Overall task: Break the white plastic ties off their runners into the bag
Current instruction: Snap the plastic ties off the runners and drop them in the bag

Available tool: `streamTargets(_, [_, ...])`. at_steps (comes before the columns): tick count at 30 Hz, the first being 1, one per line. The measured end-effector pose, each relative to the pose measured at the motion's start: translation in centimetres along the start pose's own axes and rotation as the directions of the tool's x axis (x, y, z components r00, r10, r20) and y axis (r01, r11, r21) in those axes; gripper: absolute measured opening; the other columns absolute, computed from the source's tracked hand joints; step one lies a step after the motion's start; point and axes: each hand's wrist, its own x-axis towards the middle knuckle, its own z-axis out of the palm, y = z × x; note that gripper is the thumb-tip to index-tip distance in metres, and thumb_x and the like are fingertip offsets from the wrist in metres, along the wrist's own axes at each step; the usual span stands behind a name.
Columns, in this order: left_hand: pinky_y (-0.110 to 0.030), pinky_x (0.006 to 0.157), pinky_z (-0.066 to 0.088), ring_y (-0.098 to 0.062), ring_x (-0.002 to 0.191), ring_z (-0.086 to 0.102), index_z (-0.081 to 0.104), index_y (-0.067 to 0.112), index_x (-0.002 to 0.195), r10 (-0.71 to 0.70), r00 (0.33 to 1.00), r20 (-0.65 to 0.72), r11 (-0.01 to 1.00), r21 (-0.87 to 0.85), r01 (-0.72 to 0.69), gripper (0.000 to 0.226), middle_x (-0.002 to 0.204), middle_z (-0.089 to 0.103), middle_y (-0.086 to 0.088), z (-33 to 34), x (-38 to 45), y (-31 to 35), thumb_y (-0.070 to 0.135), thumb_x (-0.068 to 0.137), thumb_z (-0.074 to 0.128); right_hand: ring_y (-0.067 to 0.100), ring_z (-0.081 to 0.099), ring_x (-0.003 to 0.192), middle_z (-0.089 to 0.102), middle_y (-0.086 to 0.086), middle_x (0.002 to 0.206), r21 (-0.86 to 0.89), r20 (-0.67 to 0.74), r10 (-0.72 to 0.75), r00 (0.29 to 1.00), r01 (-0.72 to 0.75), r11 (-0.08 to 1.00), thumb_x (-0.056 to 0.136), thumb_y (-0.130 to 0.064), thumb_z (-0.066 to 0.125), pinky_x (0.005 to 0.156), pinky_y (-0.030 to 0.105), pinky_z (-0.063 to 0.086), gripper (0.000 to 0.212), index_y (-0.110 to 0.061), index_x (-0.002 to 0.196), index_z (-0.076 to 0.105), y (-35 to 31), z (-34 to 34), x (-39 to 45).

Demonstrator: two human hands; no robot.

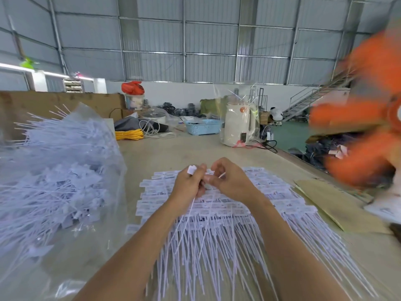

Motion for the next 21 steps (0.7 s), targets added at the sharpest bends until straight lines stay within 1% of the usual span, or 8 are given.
streamTargets(1, [-0.016, 0.035, 0.026, -0.008, 0.034, 0.034, 0.049, 0.013, 0.069, 0.007, 1.000, -0.007, 1.000, 0.000, -0.007, 0.030, 0.041, 0.042, 0.007, -0.1, 0.0, 0.0, 0.023, 0.097, 0.051, 0.015, 0.054, 0.066, 0.057, 0.004, 0.080, -0.024, 0.032, 0.012, 0.999, -0.012, 1.000, 0.087, -0.026, 0.065, 0.062, 0.029, 0.045, 0.020, -0.009, 0.092, 0.053, 0.0, 0.0, 0.0])
streamTargets(3, [-0.016, 0.036, 0.026, -0.010, 0.035, 0.034, 0.049, 0.013, 0.064, 0.013, 1.000, 0.000, 1.000, 0.022, -0.013, 0.034, 0.042, 0.043, 0.005, -0.1, 0.0, 0.0, 0.024, 0.097, 0.051, 0.013, 0.056, 0.055, 0.060, 0.008, 0.073, -0.037, 0.103, 0.024, 0.994, -0.020, 0.999, 0.091, -0.026, 0.060, 0.057, 0.029, 0.045, 0.022, -0.007, 0.084, 0.055, 0.1, 0.0, -0.1])
streamTargets(5, [-0.016, 0.037, 0.026, -0.010, 0.034, 0.035, 0.048, 0.015, 0.060, 0.014, 1.000, 0.003, 0.999, 0.035, -0.014, 0.038, 0.041, 0.044, 0.005, -0.2, 0.0, -0.2, 0.026, 0.097, 0.051, 0.003, 0.047, 0.041, 0.054, 0.004, 0.059, -0.059, 0.143, 0.013, 0.990, -0.004, 0.998, 0.092, -0.025, 0.059, 0.052, 0.025, 0.041, 0.027, -0.003, 0.076, 0.057, 0.2, -0.1, -0.2])
streamTargets(6, [-0.016, 0.037, 0.026, -0.010, 0.034, 0.036, 0.047, 0.015, 0.060, 0.005, 1.000, 0.002, 0.999, 0.033, -0.005, 0.039, 0.041, 0.044, 0.004, -0.1, 0.0, -0.2, 0.027, 0.097, 0.051, 0.001, 0.043, 0.039, 0.051, 0.003, 0.056, -0.071, 0.152, 0.004, 0.988, 0.007, 0.997, 0.092, -0.025, 0.058, 0.051, 0.023, 0.037, 0.030, -0.001, 0.074, 0.059, 0.2, -0.1, -0.2])
streamTargets(10, [-0.015, 0.036, 0.026, -0.010, 0.031, 0.036, 0.047, 0.015, 0.058, -0.042, 0.999, 0.017, 0.999, 0.020, 0.042, 0.044, 0.038, 0.047, 0.002, 0.1, 0.1, -0.2, 0.030, 0.099, 0.045, 0.000, 0.042, 0.043, 0.058, 0.009, 0.067, -0.057, 0.170, -0.032, 0.985, 0.043, 0.997, 0.093, -0.019, 0.057, 0.051, 0.017, 0.035, 0.030, 0.003, 0.072, 0.061, 0.3, -0.1, -0.2])
streamTargets(13, [-0.015, 0.035, 0.026, -0.009, 0.030, 0.033, 0.049, 0.013, 0.057, -0.061, 0.998, 0.034, 0.998, 0.022, 0.060, 0.046, 0.037, 0.048, 0.002, 0.1, 0.2, -0.1, 0.029, 0.100, 0.043, -0.004, 0.046, 0.045, 0.058, 0.003, 0.064, -0.027, 0.172, -0.081, 0.982, 0.087, 0.996, 0.092, -0.011, 0.056, 0.050, 0.008, 0.034, 0.030, -0.008, 0.063, 0.057, 0.2, -0.2, -0.3])
streamTargets(17, [-0.016, 0.035, 0.025, -0.009, 0.032, 0.033, 0.046, 0.010, 0.059, -0.066, 0.996, 0.067, 0.997, 0.036, 0.063, 0.045, 0.040, 0.045, 0.004, 0.2, 0.1, 0.5, 0.027, 0.100, 0.043, -0.002, 0.042, 0.047, 0.051, -0.002, 0.058, -0.052, 0.140, -0.139, 0.980, 0.148, 0.988, 0.091, -0.008, 0.056, 0.052, 0.010, 0.032, 0.027, -0.005, 0.064, 0.055, 0.2, -0.6, -0.3])
streamTargets(21, [-0.015, 0.035, 0.024, -0.008, 0.034, 0.033, 0.049, 0.008, 0.065, -0.105, 0.990, 0.095, 0.994, 0.044, 0.101, 0.038, 0.047, 0.044, -0.002, 0.4, 0.1, 0.8, 0.022, 0.100, 0.043, 0.001, 0.042, 0.051, 0.051, 0.001, 0.060, -0.064, 0.142, -0.165, 0.976, 0.176, 0.982, 0.091, -0.007, 0.057, 0.054, 0.015, 0.034, 0.027, 0.001, 0.065, 0.056, 0.5, -0.9, -0.3])
